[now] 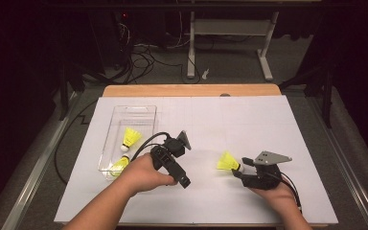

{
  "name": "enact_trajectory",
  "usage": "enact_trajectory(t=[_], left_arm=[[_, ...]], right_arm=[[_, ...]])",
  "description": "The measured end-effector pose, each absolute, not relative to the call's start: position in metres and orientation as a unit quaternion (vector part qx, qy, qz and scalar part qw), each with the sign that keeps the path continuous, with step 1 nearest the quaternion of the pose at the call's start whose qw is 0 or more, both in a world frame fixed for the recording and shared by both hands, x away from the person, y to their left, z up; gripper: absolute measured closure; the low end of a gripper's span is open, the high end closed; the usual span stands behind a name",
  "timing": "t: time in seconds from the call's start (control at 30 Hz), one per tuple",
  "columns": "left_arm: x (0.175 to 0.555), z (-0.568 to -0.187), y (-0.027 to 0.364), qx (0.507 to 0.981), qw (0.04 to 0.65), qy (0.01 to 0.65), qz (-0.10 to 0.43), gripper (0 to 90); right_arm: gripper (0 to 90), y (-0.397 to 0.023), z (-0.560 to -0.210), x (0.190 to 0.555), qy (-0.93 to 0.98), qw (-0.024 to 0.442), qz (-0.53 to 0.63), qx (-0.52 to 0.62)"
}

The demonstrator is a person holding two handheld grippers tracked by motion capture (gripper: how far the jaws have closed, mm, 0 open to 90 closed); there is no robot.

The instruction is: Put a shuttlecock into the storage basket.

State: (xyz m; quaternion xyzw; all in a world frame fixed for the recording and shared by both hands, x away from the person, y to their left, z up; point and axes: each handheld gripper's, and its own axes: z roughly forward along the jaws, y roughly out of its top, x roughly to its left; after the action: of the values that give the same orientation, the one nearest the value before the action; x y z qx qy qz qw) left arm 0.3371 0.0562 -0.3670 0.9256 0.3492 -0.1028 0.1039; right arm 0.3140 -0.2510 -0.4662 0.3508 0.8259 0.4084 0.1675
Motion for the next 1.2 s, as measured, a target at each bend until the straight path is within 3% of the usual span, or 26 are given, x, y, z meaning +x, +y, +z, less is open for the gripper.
enact_trajectory(t=[0.63, 0.83, 1.2], left_arm=[[0.3389, -0.3656, 0.0596, 0.925, 0.104, 0.353, -0.101, 1.1], [0.3383, -0.3655, 0.0593, 0.925, 0.104, 0.351, -0.100, 1.1], [0.3380, -0.3662, 0.0579, 0.925, 0.101, 0.352, -0.097, 1.2]], right_arm=[[55.2, -0.2488, -0.4720, 0.3169, 0.843, 0.160, 0.377, 0.349], [64.2, -0.2486, -0.4721, 0.3166, 0.845, 0.163, 0.374, 0.346], [66.2, -0.2480, -0.4716, 0.3153, 0.851, 0.170, 0.364, 0.339]])
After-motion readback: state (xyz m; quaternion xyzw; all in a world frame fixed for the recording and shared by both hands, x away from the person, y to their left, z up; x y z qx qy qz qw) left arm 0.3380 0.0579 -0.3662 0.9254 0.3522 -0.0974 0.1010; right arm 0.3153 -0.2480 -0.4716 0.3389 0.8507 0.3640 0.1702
